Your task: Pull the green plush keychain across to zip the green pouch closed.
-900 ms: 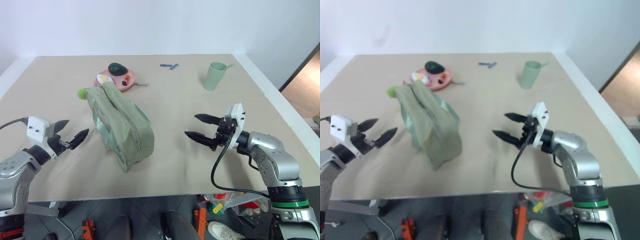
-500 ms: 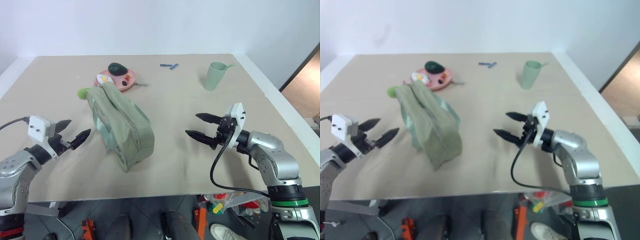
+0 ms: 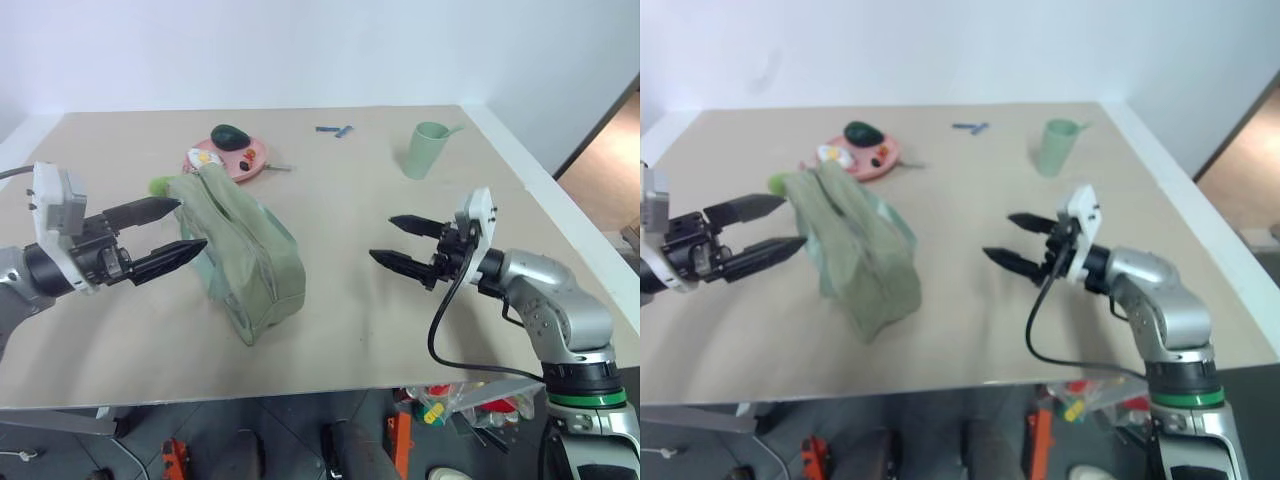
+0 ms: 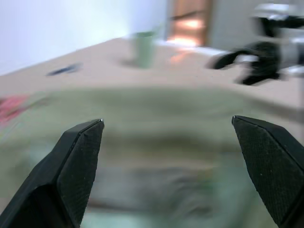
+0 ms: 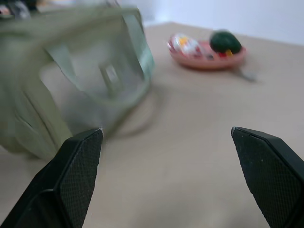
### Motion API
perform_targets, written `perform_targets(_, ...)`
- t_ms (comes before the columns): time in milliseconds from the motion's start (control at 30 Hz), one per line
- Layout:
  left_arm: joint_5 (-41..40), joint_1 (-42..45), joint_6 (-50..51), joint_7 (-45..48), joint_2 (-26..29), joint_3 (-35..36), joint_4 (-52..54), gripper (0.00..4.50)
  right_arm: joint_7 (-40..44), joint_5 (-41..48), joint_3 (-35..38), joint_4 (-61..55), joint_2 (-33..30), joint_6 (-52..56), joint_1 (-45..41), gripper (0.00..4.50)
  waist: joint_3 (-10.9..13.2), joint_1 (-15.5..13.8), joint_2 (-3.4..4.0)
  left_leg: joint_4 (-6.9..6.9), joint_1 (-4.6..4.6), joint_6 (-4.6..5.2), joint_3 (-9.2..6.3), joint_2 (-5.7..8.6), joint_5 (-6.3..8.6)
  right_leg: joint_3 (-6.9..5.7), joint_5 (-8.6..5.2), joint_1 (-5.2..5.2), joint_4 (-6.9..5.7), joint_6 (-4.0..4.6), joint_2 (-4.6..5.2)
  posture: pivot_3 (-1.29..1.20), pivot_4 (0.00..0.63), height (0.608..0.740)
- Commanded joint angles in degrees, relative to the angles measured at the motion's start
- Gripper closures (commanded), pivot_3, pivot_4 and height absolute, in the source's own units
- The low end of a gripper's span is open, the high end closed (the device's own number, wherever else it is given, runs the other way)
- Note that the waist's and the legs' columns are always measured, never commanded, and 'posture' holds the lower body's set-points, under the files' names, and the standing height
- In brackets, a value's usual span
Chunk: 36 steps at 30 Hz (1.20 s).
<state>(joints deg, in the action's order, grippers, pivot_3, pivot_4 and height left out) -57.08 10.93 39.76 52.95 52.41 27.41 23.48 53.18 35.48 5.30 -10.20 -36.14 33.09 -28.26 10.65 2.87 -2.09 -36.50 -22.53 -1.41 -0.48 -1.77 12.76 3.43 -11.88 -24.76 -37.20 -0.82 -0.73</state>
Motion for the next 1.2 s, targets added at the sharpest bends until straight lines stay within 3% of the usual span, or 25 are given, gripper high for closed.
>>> perform_targets(33,-4.0,-1.5,2.3,0.3,1.8,2.7,4.5,0.02,-3.3,5.8,-1.9,-9.7,0.6,8.3,-4.2,0.03,0.0,0.1,0.00,0.00,0.00,0.00,-0.01,-0.02,0.00,0.00,0.00,-0.04,-0.04,0.00,-0.03,0.00,0.150,0.740)
perform_targets(133,-3.5,-1.9,1.8,0.5,2.1,2.0,6.1,0.02,-7.9,5.8,-7.8,-15.5,4.4,12.7,-6.5,0.03,0.0,0.1,-0.02,0.02,-0.02,0.00,-0.03,-0.10,0.00,-0.01,-0.02,-0.18,-0.18,0.05,-0.12,0.00,0.150,0.740)
perform_targets(300,0.7,-1.4,-1.0,1.3,1.5,0.1,4.1,0.02,-13.7,2.0,-14.2,-15.0,10.5,14.1,-6.0,0.03,0.0,-0.2,-0.02,0.02,-0.06,-0.01,-0.07,-0.20,-0.01,-0.04,-0.04,-0.24,-0.26,0.19,-0.24,0.00,0.150,0.740)
perform_targets(533,3.7,-1.8,-2.9,1.3,0.2,-1.9,4.4,0.02,-16.7,0.6,-14.6,-11.0,14.6,14.6,-7.0,0.03,0.0,-0.2,-0.06,-0.07,-0.28,-0.03,0.07,-0.02,-0.02,0.09,0.01,-0.38,-0.22,0.09,-0.04,0.00,0.150,0.740)
perform_targets(733,4.2,-0.6,-3.4,0.8,-0.7,-2.9,4.0,0.00,-16.4,0.7,-14.6,-10.3,15.6,14.4,-6.9,1.77,0.0,-0.2,-0.06,-0.07,-0.35,-0.03,0.03,-0.05,-0.02,0.06,0.01,-0.46,-0.23,0.09,-0.07,0.00,0.150,0.740)
perform_targets(967,4.6,-0.3,-3.6,0.5,-1.8,-4.3,4.1,0.00,-11.1,3.5,-13.2,-12.4,11.5,15.3,-7.1,4.27,0.0,-0.2,-0.06,-0.10,-0.35,-0.03,0.03,-0.04,-0.02,0.06,0.03,-0.44,-0.23,0.06,-0.08,0.00,0.150,0.740)
perform_targets(1000,4.5,-0.1,-3.5,0.4,-2.0,-4.5,4.2,0.00,-9.2,3.8,-12.6,-12.1,10.0,14.9,-7.6,4.48,0.0,-0.2,-0.06,-0.11,-0.35,-0.03,0.03,-0.04,-0.02,0.06,0.03,-0.44,-0.23,0.06,-0.07,0.00,0.150,0.740)
perform_targets(1067,4.5,0.3,-3.5,0.2,-2.3,-4.9,4.1,0.00,-4.8,3.5,-12.0,-10.6,6.6,13.1,-8.9,4.48,0.0,-0.2,-0.06,-0.11,-0.37,-0.03,0.04,-0.02,-0.02,0.07,0.03,-0.44,-0.23,0.06,-0.05,0.00,0.150,0.740)
perform_targets(1200,4.6,0.8,-3.6,0.2,-2.9,-6.6,4.5,0.00,11.4,-2.4,-12.1,3.6,-3.2,2.1,-15.8,4.48,0.0,-0.2,-0.05,-0.18,-0.42,-0.02,0.06,0.01,-0.02,0.07,0.05,-0.44,-0.20,0.02,-0.04,0.00,0.150,0.740)
